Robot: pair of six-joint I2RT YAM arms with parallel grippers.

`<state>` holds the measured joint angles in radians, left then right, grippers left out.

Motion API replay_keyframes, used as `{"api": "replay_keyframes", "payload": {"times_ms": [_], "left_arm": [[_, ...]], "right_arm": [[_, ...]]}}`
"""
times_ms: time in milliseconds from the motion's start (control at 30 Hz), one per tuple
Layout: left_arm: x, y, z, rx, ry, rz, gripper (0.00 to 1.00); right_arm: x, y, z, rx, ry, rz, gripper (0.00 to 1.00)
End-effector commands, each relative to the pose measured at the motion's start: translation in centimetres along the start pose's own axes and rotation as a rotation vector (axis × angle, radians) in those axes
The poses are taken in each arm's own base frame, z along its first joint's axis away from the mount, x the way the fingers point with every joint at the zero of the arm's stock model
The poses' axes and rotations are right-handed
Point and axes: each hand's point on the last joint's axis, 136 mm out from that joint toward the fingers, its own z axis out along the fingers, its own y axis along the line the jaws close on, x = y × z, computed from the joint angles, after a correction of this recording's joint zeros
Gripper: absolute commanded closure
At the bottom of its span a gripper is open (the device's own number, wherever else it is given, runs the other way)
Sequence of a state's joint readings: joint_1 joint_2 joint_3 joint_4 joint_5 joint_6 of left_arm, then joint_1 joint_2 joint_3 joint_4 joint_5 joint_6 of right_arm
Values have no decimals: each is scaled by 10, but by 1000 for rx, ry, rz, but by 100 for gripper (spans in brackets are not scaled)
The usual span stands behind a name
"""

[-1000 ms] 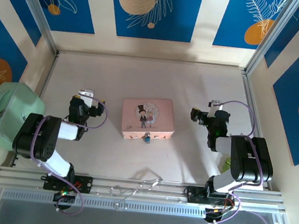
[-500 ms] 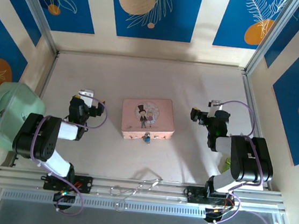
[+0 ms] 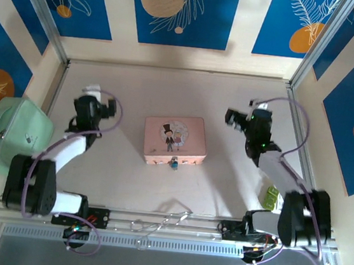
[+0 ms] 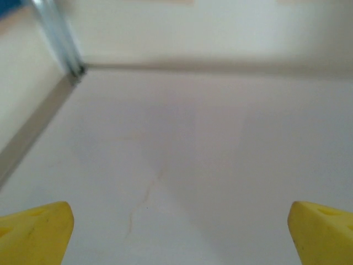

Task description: Unlock the padlock with the key

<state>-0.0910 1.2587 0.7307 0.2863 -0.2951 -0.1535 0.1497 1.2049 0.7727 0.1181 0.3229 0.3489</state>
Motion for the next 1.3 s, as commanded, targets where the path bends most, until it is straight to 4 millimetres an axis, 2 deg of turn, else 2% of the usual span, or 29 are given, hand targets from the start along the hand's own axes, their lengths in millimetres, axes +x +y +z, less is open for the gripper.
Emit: {"api": "replay_keyframes", "payload": {"times_ms": [0,67,100,133,200,267,333,400,467,533,600,667,800,933,1067,1167,1267], "left_arm": [[-7,-6,-49,8,143,-259,5],[8,-48,-77,139,218,-262,9],[19,-72,-95,201,250,-228,9],[30,-92,-111,256,274,-201,9],[62,-130,-148,375,348,-169,12],[92,-153,-177,448,434,-143,16],[116,-162,-198,469,510,-128,17],[136,-168,-212,490,573,-175,16],[152,-184,-222,574,632,-273,16],[165,-199,-226,637,688,-390,16],[174,-208,-225,654,713,-431,17],[173,-216,-223,663,717,-411,19],[169,-223,-214,648,686,-358,20],[167,-218,-199,608,675,-367,21],[172,-216,-189,598,690,-390,22],[179,-220,-185,601,713,-411,24],[181,-221,-182,597,719,-415,25]], "right_arm": [[59,-12,-38,69,303,360,1],[78,1,-48,-13,406,502,1],[89,9,-55,-4,459,508,1],[97,20,-63,16,492,457,1],[108,38,-87,132,505,246,1],[104,51,-115,228,451,129,1],[100,61,-139,278,373,100,1],[100,81,-156,206,285,45,1],[112,93,-166,111,271,60,1],[131,108,-165,-36,399,144,0],[150,114,-159,-164,483,239,9],[165,108,-155,-173,542,269,15],[183,106,-151,-131,620,175,23],[187,112,-150,-67,637,111,23],[189,118,-145,27,630,51,15],[186,125,-142,73,499,-57,8],[189,138,-138,9,460,-76,7]]}}
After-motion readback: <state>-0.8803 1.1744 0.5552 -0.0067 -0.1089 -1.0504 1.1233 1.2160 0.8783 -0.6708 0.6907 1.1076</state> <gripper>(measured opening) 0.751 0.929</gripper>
